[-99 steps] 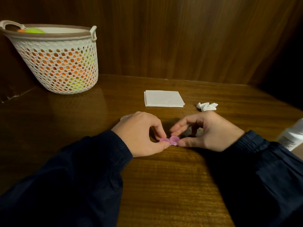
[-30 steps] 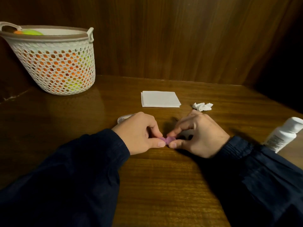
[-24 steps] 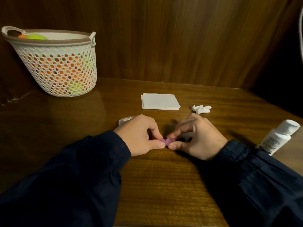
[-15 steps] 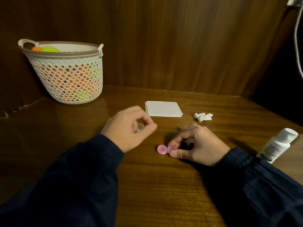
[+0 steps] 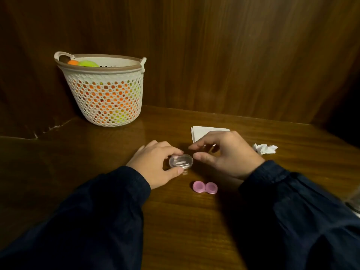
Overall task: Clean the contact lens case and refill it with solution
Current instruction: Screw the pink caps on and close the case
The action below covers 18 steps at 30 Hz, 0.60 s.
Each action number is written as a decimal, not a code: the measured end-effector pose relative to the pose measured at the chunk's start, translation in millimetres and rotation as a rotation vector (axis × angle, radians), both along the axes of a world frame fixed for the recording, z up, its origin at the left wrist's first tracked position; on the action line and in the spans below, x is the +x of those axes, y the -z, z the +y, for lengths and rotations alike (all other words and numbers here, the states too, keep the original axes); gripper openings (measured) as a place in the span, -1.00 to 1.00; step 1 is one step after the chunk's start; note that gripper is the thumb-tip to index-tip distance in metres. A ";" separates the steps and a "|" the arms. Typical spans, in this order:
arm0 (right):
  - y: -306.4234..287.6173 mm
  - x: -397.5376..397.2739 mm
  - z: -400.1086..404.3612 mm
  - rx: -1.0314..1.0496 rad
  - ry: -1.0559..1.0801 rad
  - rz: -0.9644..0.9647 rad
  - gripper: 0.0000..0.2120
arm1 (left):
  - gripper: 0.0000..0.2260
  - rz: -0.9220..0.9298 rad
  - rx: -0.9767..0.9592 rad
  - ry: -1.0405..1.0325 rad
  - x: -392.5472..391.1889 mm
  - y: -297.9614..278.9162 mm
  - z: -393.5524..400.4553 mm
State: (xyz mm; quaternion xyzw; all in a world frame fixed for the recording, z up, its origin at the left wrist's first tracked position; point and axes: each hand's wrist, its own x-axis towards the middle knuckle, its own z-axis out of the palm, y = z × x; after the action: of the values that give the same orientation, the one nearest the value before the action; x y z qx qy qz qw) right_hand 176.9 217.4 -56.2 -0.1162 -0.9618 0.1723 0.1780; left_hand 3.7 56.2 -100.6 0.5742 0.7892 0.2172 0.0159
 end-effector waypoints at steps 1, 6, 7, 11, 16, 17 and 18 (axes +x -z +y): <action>3.9 -2.1 -4.2 -0.005 -0.036 0.019 -0.77 | -0.63 -0.024 0.017 0.004 -0.1 1.6 1.1; 14.4 -1.7 -12.5 0.013 -0.082 0.012 -0.63 | -0.53 -0.262 0.147 0.052 3.2 6.0 6.4; 14.2 -0.5 -12.1 0.002 -0.074 0.030 -0.61 | -0.51 -0.298 0.163 0.059 4.4 6.0 7.1; 13.6 3.1 -15.1 -0.052 -0.015 0.069 -0.51 | -0.45 -0.421 0.208 0.073 5.9 6.3 6.9; 13.0 3.5 -19.4 -0.067 0.053 0.055 -0.45 | -0.33 -0.500 0.242 0.087 8.8 4.1 6.4; 12.6 3.7 -19.4 -0.056 0.047 0.056 -0.51 | -0.35 -0.497 0.242 0.085 9.0 3.5 6.1; 12.4 4.0 -19.5 -0.047 0.039 0.052 -0.56 | -0.38 -0.496 0.240 0.084 9.0 3.0 5.8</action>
State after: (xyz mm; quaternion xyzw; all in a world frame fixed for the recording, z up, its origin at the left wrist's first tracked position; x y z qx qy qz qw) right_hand 180.8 197.9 -68.6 -0.1348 -0.9501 0.1944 0.2035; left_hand 12.7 62.0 -103.6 0.5336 0.7053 0.4421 0.1497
